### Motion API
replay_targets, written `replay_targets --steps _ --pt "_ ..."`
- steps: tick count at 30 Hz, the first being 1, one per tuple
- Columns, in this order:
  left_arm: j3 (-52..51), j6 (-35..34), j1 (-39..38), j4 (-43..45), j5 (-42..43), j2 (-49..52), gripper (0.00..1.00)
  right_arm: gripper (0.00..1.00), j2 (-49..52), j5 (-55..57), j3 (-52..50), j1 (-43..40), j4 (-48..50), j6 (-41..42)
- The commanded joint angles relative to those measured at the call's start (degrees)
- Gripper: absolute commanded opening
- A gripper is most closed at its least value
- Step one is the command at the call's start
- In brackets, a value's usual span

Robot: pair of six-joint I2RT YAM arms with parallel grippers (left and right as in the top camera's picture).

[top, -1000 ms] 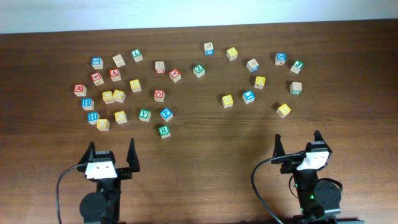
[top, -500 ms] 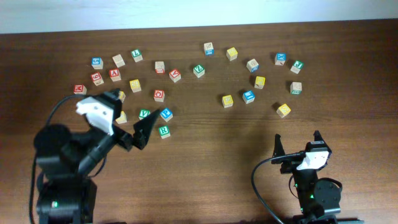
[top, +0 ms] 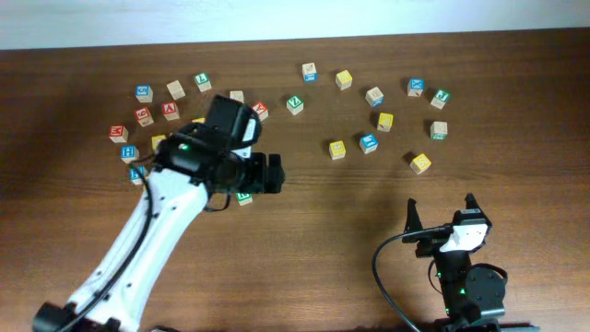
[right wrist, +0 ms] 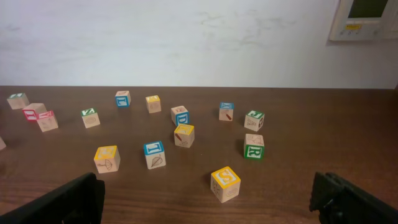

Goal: Spell out RSS
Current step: 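Reach the left gripper to the green R block and grasp it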

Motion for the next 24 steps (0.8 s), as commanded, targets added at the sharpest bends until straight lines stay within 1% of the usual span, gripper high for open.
replay_targets --steps 1,2,7,10,11,12,14,15,16,18,19,21,22,23,24 --pt "0.4 -3.7 -1.2 0.2 1.6 3.5 0.99 0.98 -0.3 -0.1 -0.4 -0.4 -0.3 0.4" --pt "0.4 -4.0 -1.3 0.3 0.6 4.9 0.99 0.98 -0.3 -0.1 -0.4 -0.4 -0.3 0.4" --pt "0.4 -14.2 -2.2 -2.1 -12.5 8.7 0.99 0.98 -0.3 -0.1 -0.4 -0.4 -0.3 0.4" --pt "-0.3 -14.3 -5.1 -1.7 -13.4 9.0 0.99 0.98 -0.3 -0.1 -0.4 -0.4 -0.3 0.4" --pt "-0.7 -18.3 -5.9 -1.6 -17.8 9.5 0.99 0.98 -0.3 -0.1 -0.4 -0.4 -0.3 0.4" --pt "-1.8 -22.1 -6.1 -1.4 -20.3 9.7 0.99 0.98 -0.3 -0.1 -0.4 -0.4 -0.3 0.4" --pt "-3.8 -22.6 -6.1 0.3 -19.7 10.9 1.00 0.98 -0.3 -0.1 -0.4 -0.4 -0.3 0.4" --pt "-3.9 -22.6 -6.1 1.1 -19.8 11.7 0.91 0.98 -0.3 -0.1 -0.4 -0.4 -0.3 0.4" --pt "-3.9 -22.5 -6.1 1.6 -20.0 12.3 0.97 0.98 -0.3 -0.1 -0.4 -0.4 -0.3 0.4" --pt "-3.9 -22.5 -5.9 4.6 -24.8 16.0 1.00 0.98 -0.3 -0.1 -0.4 -0.4 -0.3 0.4" --pt "-3.9 -22.5 -5.5 5.2 -23.8 17.1 0.98 0.98 -0.3 -0.1 -0.4 -0.4 -0.3 0.4" --pt "-3.9 -22.5 -3.4 5.7 -18.4 19.8 0.98 0.98 -0.3 -0.1 -0.4 -0.4 -0.3 0.4" --pt "-3.9 -22.5 -1.8 6.4 -16.9 21.3 0.87 0.98 -0.3 -0.1 -0.4 -0.4 -0.3 0.4" --pt "-3.9 -21.4 -0.1 6.4 -14.8 22.8 0.80 0.98 -0.3 -0.1 -0.4 -0.4 -0.3 0.4" --pt "-3.9 -20.8 0.6 6.4 -13.8 23.1 0.76 0.98 -0.3 -0.1 -0.4 -0.4 -0.3 0.4"
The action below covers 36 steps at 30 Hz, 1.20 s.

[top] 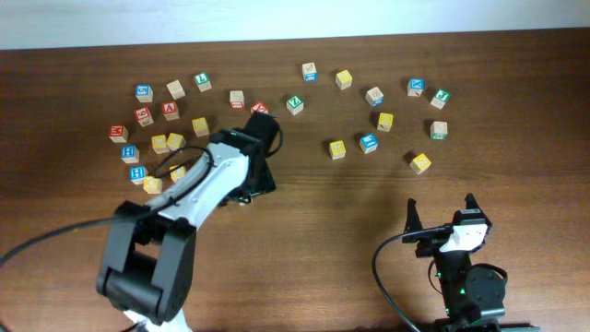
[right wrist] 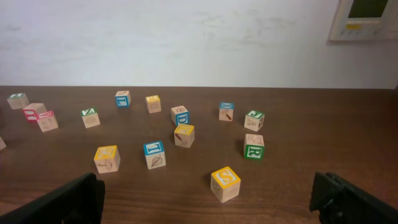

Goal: Spell out RSS
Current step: 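Reach the left gripper to the green R block and grasp it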

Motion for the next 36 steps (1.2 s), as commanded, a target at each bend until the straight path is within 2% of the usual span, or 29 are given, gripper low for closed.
replay_targets --steps 1,3,4,5,10,15,18,20,23,27,30,35,36 --pt "-0.4 1.5 3.0 0.3 4.3 2.2 0.73 0.98 -0.3 -0.1 -0.4 -0.4 -0.3 0.5" --pt "-0.4 7.5 3.5 2.4 8.6 2.9 0.72 0.98 -0.3 -0.1 -0.4 -0.4 -0.3 0.5" --pt "-0.4 7.5 3.5 2.5 9.6 3.7 0.67 0.98 -0.3 -0.1 -0.4 -0.4 -0.3 0.5" --pt "-0.4 7.5 3.5 2.8 9.9 5.1 0.56 0.98 -0.3 -0.1 -0.4 -0.4 -0.3 0.5" --pt "-0.4 7.5 3.5 3.3 9.2 6.8 0.52 0.98 -0.3 -0.1 -0.4 -0.4 -0.3 0.5" --pt "-0.4 7.5 3.5 3.9 6.5 6.8 0.41 0.98 -0.3 -0.1 -0.4 -0.4 -0.3 0.5" --pt "-0.4 8.0 3.5 4.1 3.3 6.8 0.43 0.98 -0.3 -0.1 -0.4 -0.4 -0.3 0.5" --pt "-0.4 11.2 3.5 5.6 3.3 6.8 0.43 0.98 -0.3 -0.1 -0.4 -0.4 -0.3 0.5" --pt "-0.4 11.4 3.5 5.7 4.7 6.8 0.32 0.98 -0.3 -0.1 -0.4 -0.4 -0.3 0.5" --pt "-0.2 12.7 3.5 4.4 5.8 6.7 0.28 0.98 -0.3 -0.1 -0.4 -0.4 -0.3 0.5" --pt "0.5 16.9 3.5 3.6 12.4 6.7 0.25 0.98 -0.3 -0.1 -0.4 -0.4 -0.3 0.5" --pt "2.5 18.0 3.5 0.1 18.2 6.7 0.20 0.98 -0.3 -0.1 -0.4 -0.4 -0.3 0.5" --pt "3.0 18.0 3.5 -0.3 21.7 6.7 0.20 0.98 -0.3 -0.1 -0.4 -0.4 -0.3 0.5"
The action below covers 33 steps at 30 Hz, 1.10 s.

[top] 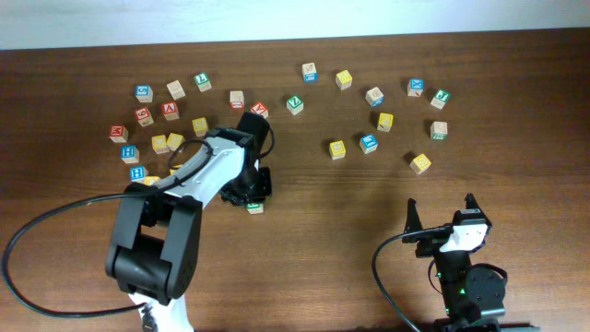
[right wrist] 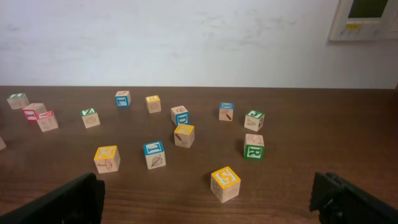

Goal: Spell out RSS
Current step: 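Reach the left gripper to the green R block and grasp it, then carry the green R block forward and set it down, open left gripper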

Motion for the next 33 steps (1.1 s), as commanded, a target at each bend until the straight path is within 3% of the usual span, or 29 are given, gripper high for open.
replay_targets --steps 1,6,13,17,27,33 --pt "2.1 1.1 0.0 -0.7 9.3 0.8 0.19 0.98 -0.3 -0.1 -0.4 -0.4 -0.3 0.4" --pt "2.1 1.1 -4.2 -0.5 12.7 0.8 0.13 0.98 -0.3 -0.1 -0.4 -0.4 -0.3 0.4" --pt "2.1 -7.4 -10.5 0.7 -0.5 0.8 0.14 0.98 -0.3 -0.1 -0.4 -0.4 -0.3 0.4" --pt "2.1 -12.5 -11.3 2.3 -3.3 0.8 0.21 0.98 -0.3 -0.1 -0.4 -0.4 -0.3 0.4" --pt "2.1 -8.8 -12.4 3.1 -5.6 0.8 0.22 0.98 -0.3 -0.1 -0.4 -0.4 -0.3 0.4" --pt "2.1 -8.1 -12.4 3.1 -6.1 0.8 0.30 0.98 -0.3 -0.1 -0.4 -0.4 -0.3 0.4"
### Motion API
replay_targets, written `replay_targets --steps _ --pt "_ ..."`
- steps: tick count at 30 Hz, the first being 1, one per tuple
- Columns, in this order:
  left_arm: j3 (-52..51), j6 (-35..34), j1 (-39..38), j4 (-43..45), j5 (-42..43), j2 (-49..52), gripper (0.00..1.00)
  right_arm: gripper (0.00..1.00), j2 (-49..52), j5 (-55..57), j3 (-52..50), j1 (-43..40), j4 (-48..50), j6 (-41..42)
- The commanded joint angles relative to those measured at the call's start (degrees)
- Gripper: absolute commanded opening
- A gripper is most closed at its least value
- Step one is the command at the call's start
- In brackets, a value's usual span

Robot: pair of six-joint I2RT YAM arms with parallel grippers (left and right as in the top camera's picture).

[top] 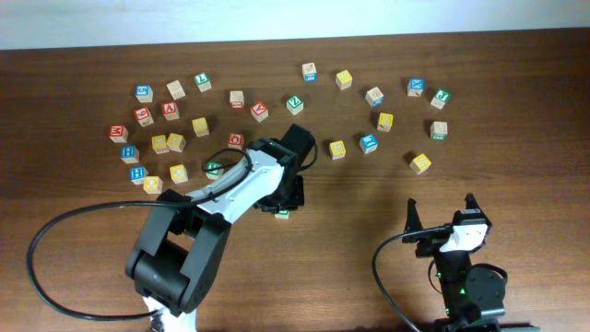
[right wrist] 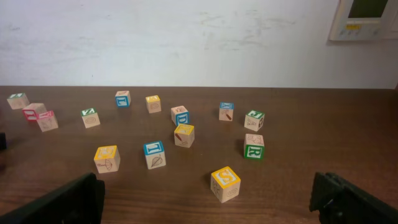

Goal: Spell out RSS
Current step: 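Carry the green R block forward and set it down, open left gripper, then move the left gripper to the yellow S block and grasp it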

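Observation:
My left gripper [top: 284, 205] is low over the table's middle, shut on a green-edged block [top: 282, 213] that peeks out below its fingers; its letter is hidden. A yellow S block [top: 420, 163] lies at the right, and it also shows close ahead as the yellow S block [right wrist: 225, 183] in the right wrist view. A green R block [right wrist: 254, 147] stands just behind it. My right gripper [top: 441, 214] rests open near the front right edge, with nothing between its fingers [right wrist: 74, 199].
Many lettered blocks lie scattered: a cluster at the back left [top: 171, 111], including a green block [top: 214, 168] and a red one [top: 236, 140], and a looser group at the back right [top: 383, 121]. A black cable [top: 55, 240] loops from the left arm.
My left gripper and its green block have moved to the right, toward the table's middle, uncovering a green and a red block behind the arm. The right arm has not moved.
My left gripper was first at a green block just right of the left cluster. Then the arm stood differently over the same spot. Then the block lay slightly right and nearer the front, and now it is further right with the gripper.

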Motion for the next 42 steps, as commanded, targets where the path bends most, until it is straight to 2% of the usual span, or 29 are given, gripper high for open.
replay_targets --steps 1,3,6,9,18,24,26,32,34,35,38,41,42 --pt "1.1 0.8 -0.1 0.0 -0.6 0.8 0.30 0.98 -0.3 -0.1 -0.4 -0.4 -0.3 0.4" --pt "1.1 0.7 -0.1 -0.1 -0.3 0.8 0.24 0.98 -0.3 -0.1 -0.4 -0.4 -0.3 0.4" --pt "1.1 0.7 -0.1 -0.9 0.3 0.8 0.21 0.98 -0.3 -0.1 -0.4 -0.4 -0.3 0.4" --pt "1.1 -0.2 0.3 -0.7 0.2 0.8 0.24 0.98 -0.3 -0.1 -0.4 -0.4 -0.3 0.4" --pt "1.1 -2.3 2.8 -0.8 3.5 0.8 0.20 0.98 -0.3 -0.1 -0.4 -0.4 -0.3 0.4" --pt "1.1 -2.3 2.8 -0.7 5.6 0.8 0.24 0.98 -0.3 -0.1 -0.4 -0.4 -0.3 0.4" --pt "1.1 -2.3 2.8 -0.7 5.4 0.8 0.32 0.98 -0.3 -0.1 -0.4 -0.4 -0.3 0.4" --pt "1.1 -1.8 2.8 -0.3 5.3 0.8 0.31 0.98 -0.3 -0.1 -0.4 -0.4 -0.3 0.4" --pt "2.5 -0.5 2.8 -0.2 3.7 0.8 0.34 0.98 -0.3 -0.1 -0.4 -0.4 -0.3 0.4" --pt "4.0 1.7 2.8 -0.2 3.7 0.8 0.47 0.98 -0.3 -0.1 -0.4 -0.4 -0.3 0.4" --pt "10.4 2.1 3.2 -3.3 1.0 0.8 0.50 0.98 -0.3 -0.1 -0.4 -0.4 -0.3 0.4" --pt "20.5 2.1 7.4 -11.6 -2.8 0.8 0.53 0.98 -0.3 -0.1 -0.4 -0.4 -0.3 0.4" --pt "24.9 2.1 10.4 -14.8 -2.8 0.8 0.82 0.98 -0.3 -0.1 -0.4 -0.4 -0.3 0.4"
